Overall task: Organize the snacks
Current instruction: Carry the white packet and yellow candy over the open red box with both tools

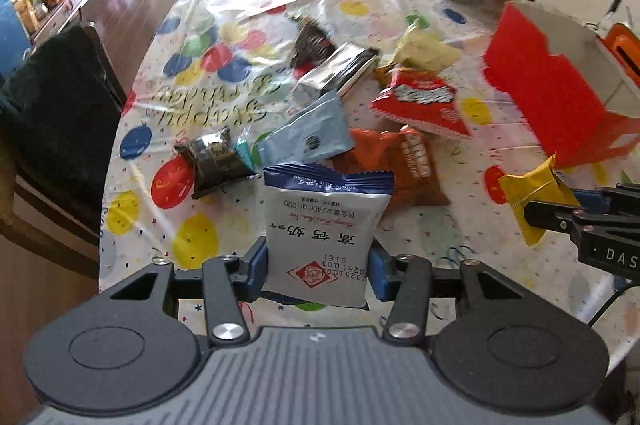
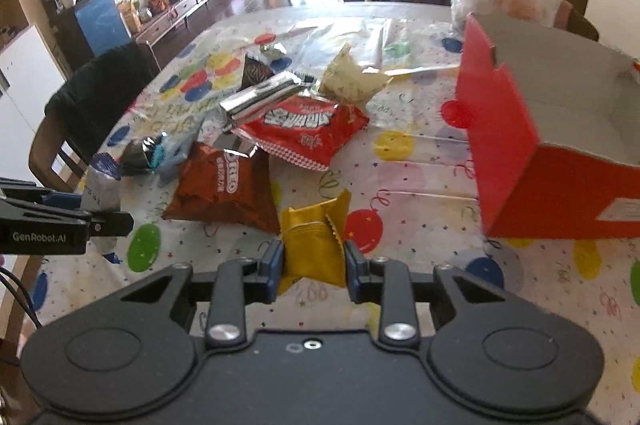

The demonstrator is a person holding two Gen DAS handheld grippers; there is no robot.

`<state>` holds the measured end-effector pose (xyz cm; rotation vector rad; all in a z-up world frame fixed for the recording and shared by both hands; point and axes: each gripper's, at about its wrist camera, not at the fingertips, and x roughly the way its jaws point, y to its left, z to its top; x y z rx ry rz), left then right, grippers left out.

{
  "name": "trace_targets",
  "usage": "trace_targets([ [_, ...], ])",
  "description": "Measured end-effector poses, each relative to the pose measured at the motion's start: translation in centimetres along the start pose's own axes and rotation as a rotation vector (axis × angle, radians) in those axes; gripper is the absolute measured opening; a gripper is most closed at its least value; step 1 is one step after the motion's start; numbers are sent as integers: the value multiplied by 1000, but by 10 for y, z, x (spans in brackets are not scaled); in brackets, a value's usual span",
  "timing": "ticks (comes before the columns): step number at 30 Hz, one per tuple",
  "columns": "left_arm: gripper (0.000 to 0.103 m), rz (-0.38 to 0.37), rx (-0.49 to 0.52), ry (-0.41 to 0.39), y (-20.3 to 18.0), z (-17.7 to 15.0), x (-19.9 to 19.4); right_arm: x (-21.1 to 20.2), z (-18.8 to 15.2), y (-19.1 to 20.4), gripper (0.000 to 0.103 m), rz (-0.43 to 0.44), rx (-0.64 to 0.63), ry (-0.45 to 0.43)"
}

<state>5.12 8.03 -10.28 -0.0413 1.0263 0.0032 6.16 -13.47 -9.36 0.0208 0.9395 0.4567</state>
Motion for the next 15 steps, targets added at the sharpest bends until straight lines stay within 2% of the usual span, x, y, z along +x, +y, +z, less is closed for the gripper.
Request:
trace_targets([
  [6, 49, -20, 33, -32, -19, 8, -30, -40, 3, -3, 30, -8, 31, -78],
  [15, 49, -52, 90, -93, -59, 38, -62, -86, 23, -27, 30, -36, 35, -178],
])
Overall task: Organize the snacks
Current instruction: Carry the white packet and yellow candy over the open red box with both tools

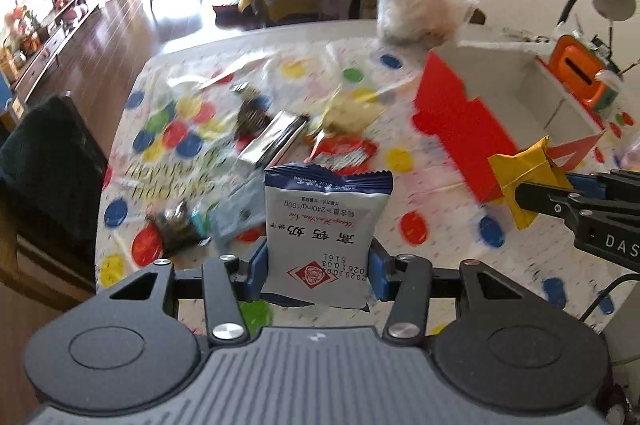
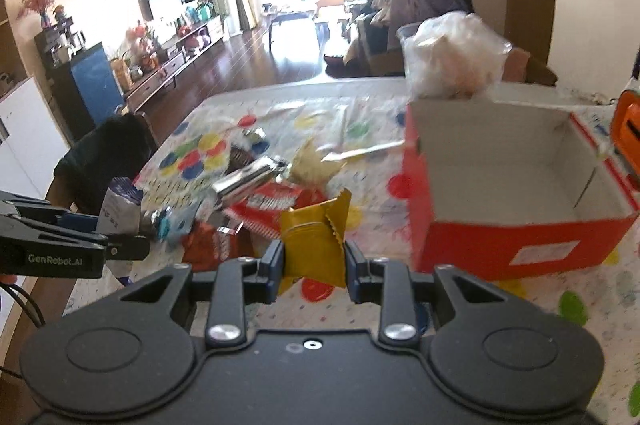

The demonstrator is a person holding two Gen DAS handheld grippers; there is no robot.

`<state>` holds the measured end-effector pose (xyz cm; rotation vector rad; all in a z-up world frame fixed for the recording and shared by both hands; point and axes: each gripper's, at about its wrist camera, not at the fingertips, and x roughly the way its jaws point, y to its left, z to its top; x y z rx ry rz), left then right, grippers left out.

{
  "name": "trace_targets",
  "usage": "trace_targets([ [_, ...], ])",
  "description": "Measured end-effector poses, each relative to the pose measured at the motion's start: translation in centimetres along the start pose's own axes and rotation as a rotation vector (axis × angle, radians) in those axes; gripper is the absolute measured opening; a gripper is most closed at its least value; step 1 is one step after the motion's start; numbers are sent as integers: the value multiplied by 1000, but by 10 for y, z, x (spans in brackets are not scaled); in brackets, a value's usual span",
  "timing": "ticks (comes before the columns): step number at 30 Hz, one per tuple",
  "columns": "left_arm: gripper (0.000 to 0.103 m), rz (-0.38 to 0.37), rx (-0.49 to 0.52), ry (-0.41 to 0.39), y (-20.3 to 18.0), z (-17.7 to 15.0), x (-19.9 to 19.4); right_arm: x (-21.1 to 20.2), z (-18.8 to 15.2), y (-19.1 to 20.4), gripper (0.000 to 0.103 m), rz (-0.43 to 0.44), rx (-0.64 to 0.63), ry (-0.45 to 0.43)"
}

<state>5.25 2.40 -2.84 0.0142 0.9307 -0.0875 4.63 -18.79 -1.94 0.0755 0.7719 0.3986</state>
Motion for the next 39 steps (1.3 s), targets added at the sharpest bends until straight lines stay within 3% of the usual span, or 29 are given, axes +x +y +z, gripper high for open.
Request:
trace_targets([
  [17, 49, -78, 120, -41, -137, 92, 28, -8, 51, -126, 30, -88, 37, -47],
  [30, 49, -60, 146, 32, -228, 150, 90, 21, 73, -217, 30, -123, 27, 19],
  [39, 49, -48, 139, 161, -259, 167, 151, 57, 70, -254, 30, -111, -6, 139],
])
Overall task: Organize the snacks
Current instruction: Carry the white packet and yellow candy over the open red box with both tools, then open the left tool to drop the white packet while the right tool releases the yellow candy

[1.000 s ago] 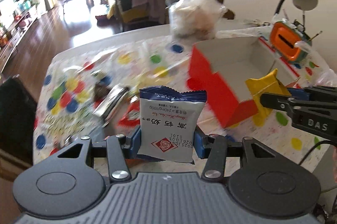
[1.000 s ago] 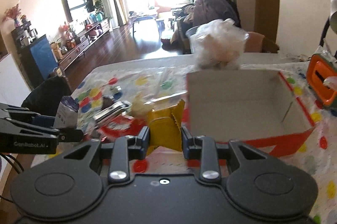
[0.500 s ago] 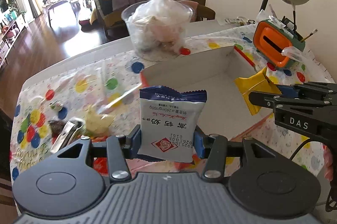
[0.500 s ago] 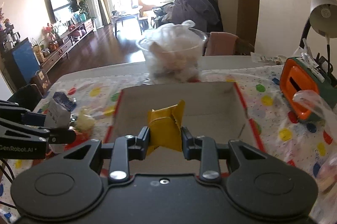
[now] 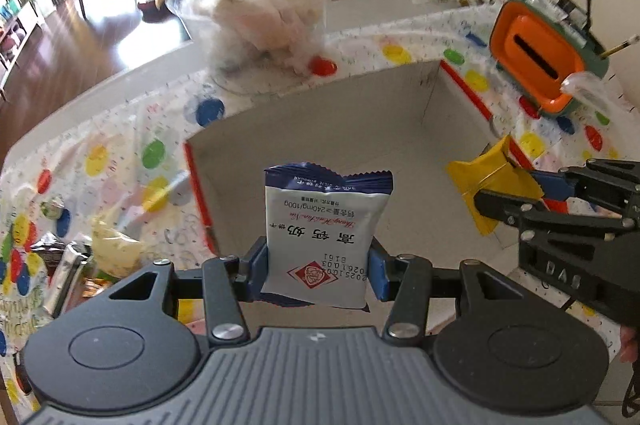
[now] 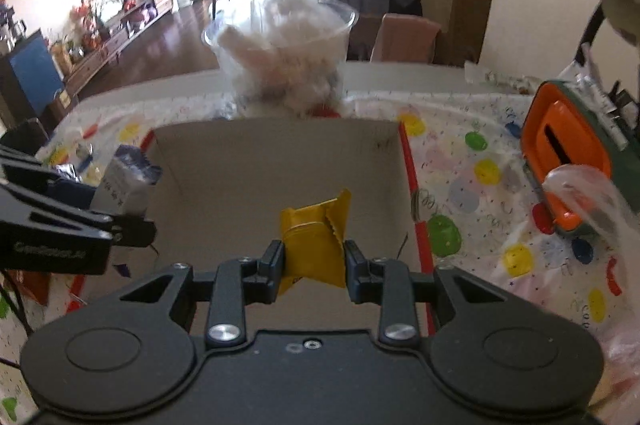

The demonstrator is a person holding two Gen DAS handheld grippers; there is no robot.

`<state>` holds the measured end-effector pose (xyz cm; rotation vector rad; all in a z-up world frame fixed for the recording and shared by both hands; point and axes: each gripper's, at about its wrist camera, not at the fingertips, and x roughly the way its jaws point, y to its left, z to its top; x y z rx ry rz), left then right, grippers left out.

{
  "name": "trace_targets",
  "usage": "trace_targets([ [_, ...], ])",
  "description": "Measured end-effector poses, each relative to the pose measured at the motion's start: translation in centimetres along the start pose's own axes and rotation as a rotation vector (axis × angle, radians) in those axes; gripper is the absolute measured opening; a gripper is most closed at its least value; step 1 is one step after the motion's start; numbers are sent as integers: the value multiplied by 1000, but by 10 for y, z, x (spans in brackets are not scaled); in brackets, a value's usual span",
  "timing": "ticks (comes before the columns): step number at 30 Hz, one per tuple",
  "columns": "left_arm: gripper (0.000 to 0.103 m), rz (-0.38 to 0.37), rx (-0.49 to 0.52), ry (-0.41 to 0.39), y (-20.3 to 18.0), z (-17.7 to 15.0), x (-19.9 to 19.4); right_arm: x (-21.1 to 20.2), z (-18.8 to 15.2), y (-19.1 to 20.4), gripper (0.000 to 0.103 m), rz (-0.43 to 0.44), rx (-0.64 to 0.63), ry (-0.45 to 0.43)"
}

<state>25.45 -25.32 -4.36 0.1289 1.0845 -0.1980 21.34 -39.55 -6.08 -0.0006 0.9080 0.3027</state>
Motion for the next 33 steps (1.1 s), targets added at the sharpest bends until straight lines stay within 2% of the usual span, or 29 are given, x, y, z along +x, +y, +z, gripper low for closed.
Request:
trace_targets([
  [7, 49, 23, -10, 112, -7, 12, 44, 33, 2, 5, 30, 34, -63, 97],
  [16, 49, 29, 9, 168, -12, 18, 70, 61, -3, 8, 30, 58, -98, 191],
  [24, 49, 45, 42, 190, -17, 12, 82, 69, -7, 6, 31, 61, -100, 229],
  [33, 50, 39, 48, 140, -17, 8, 71, 60, -7, 3, 35, 77, -84, 205],
])
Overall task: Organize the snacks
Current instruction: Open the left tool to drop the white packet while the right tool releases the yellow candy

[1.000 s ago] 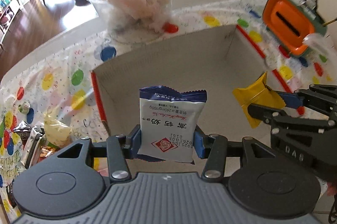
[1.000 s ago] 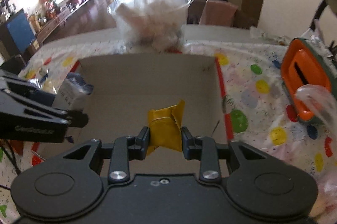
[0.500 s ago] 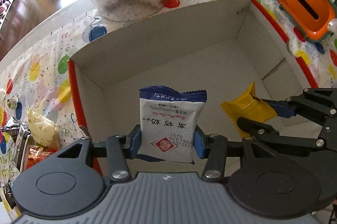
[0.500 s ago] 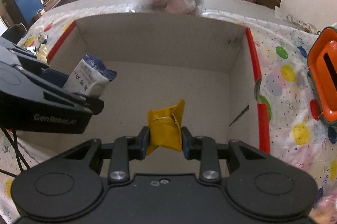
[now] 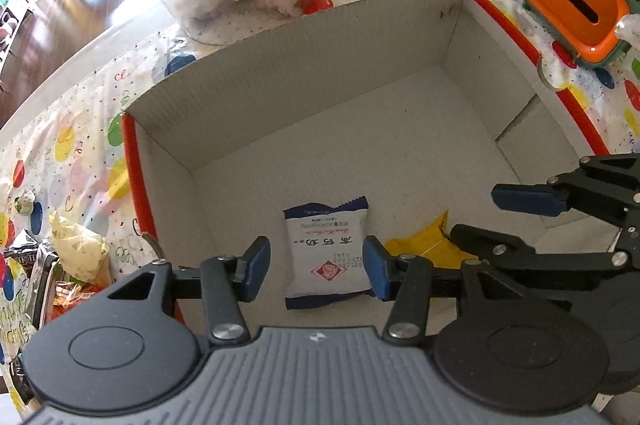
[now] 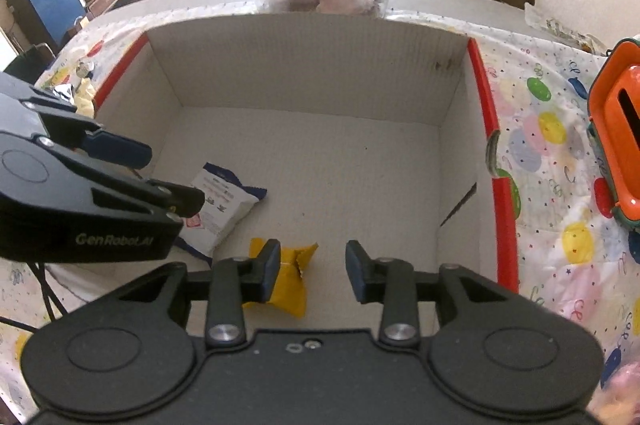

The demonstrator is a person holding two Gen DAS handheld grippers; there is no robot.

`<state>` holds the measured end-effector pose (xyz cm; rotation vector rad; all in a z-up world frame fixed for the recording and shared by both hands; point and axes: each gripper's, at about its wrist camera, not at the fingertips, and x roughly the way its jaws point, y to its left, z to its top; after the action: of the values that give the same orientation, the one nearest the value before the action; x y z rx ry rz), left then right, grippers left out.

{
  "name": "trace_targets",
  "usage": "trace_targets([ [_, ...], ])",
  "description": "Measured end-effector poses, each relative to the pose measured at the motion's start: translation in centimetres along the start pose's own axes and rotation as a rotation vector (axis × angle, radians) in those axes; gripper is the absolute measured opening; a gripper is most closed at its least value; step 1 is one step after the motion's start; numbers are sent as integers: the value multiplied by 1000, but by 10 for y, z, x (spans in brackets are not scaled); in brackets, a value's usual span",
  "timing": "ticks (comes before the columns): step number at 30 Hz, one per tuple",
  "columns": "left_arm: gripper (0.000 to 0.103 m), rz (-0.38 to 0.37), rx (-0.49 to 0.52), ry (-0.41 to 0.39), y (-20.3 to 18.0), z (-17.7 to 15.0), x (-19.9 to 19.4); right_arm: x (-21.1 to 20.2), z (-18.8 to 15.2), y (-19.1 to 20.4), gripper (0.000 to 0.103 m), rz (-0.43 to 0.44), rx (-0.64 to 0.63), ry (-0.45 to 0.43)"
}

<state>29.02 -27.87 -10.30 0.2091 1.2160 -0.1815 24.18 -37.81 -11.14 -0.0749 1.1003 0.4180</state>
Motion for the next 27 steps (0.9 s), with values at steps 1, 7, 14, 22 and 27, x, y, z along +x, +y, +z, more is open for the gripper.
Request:
trace_targets([
  [1, 51, -3, -2, -5, 1, -1, -2, -2, 0, 0, 36, 1, 2, -5],
  [7, 56, -20, -10, -59, 8, -9, -23, -22, -1, 0, 40, 17, 25, -57],
  [14, 59, -30, -9, -126, 16, -22, -50, -46, -2, 6, 49, 16, 55, -119],
  [22, 64, -59, -24, -201, 32, -40, -78, -73, -7, 27, 62, 3, 70, -194],
  [27, 69, -63, -34, -244, 47, -56, -94, -86, -11, 43, 70, -5, 80, -231],
])
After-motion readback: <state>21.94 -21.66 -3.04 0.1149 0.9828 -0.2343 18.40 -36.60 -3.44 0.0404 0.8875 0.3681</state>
